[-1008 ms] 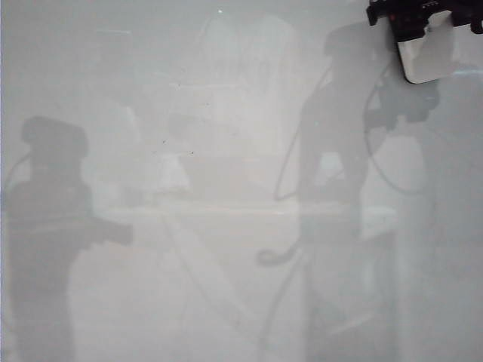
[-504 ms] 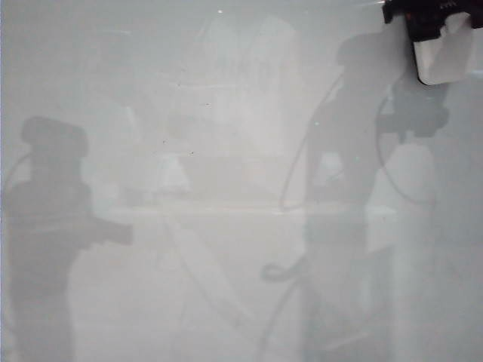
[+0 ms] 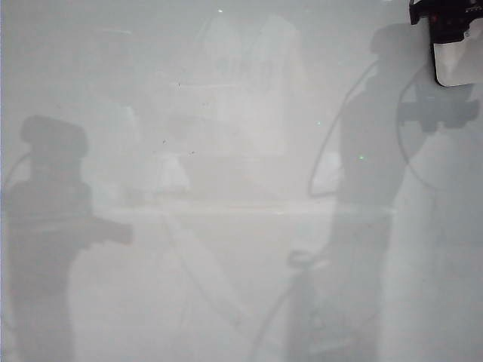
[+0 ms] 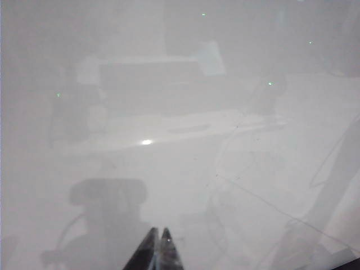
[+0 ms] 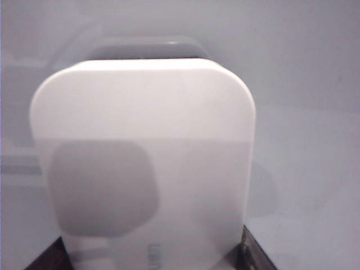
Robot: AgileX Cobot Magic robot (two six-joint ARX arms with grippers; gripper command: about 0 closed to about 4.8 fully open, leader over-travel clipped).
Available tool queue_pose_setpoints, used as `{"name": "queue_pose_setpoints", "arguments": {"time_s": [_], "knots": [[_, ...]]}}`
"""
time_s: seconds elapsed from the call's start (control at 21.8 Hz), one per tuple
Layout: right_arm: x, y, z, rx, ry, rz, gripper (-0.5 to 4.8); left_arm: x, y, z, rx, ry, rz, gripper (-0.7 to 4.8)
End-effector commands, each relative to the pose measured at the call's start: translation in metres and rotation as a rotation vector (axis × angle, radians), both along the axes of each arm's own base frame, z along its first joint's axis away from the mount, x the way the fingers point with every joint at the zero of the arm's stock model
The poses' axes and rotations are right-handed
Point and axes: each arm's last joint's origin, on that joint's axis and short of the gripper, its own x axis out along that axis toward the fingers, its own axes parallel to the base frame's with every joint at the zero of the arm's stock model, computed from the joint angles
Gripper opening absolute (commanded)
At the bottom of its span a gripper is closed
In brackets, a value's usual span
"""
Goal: Grab the whiteboard eraser that is attached to the surface of the whiteboard and use it to clean the writing on the whiteboard.
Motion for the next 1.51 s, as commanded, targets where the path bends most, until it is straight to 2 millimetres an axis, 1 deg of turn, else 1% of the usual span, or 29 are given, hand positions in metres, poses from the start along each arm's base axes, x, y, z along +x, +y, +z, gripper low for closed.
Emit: {"name": "queue_pose_setpoints", "arguments": {"time_s": [0.05,0.32,0.37,0.5,0.55,0.64,0.82,0.87,1.01,1.05,1.19,1.33,1.51], "knots": [[0.001,-0.006,0.005,0.052,-0.041,0.031,2.02,-0.001,0.000,0.003,-0.002,-0.017,-0.003,-0.06],[0.003,-0.013,0.005,0.045,-0.039,0.072,2.14,-0.001,0.000,0.003,-0.003,-0.017,-0.004,-0.06],[0.003,-0.013,0.005,0.044,-0.038,0.073,2.28,-0.001,0.000,0.003,-0.003,-0.017,-0.004,-0.06],[0.003,-0.013,0.004,0.043,-0.032,0.074,2.94,-0.001,0.000,0.003,-0.003,-0.017,-0.003,-0.06],[0.003,-0.013,0.004,0.043,-0.028,0.073,3.07,-0.001,0.000,0.003,-0.003,-0.017,-0.003,-0.06],[0.003,-0.013,0.003,0.042,-0.020,0.073,3.12,-0.001,0.000,0.003,-0.003,-0.017,-0.003,-0.06],[0.003,-0.013,0.002,0.027,0.001,0.072,3.83,-0.001,0.000,0.003,-0.003,-0.017,-0.003,-0.06],[0.002,-0.013,0.002,0.025,0.007,0.071,3.84,-0.001,0.000,0.003,-0.003,-0.017,-0.004,-0.06],[-0.003,-0.014,0.002,0.022,0.033,0.071,4.25,-0.001,0.000,0.003,-0.003,-0.017,-0.004,-0.06],[-0.006,-0.014,0.003,0.021,0.040,0.071,4.33,-0.001,0.000,0.003,-0.003,-0.017,-0.004,-0.06],[-0.015,-0.016,0.008,0.020,0.047,0.070,4.32,-0.001,0.000,0.003,-0.003,-0.017,-0.004,-0.06],[-0.024,-0.017,0.016,0.024,0.014,0.068,4.33,-0.001,0.000,0.003,-0.003,-0.017,-0.004,-0.06],[-0.037,-0.019,0.018,0.020,0.046,0.068,4.37,-0.001,0.000,0.003,-0.003,-0.018,-0.004,-0.06]]}}
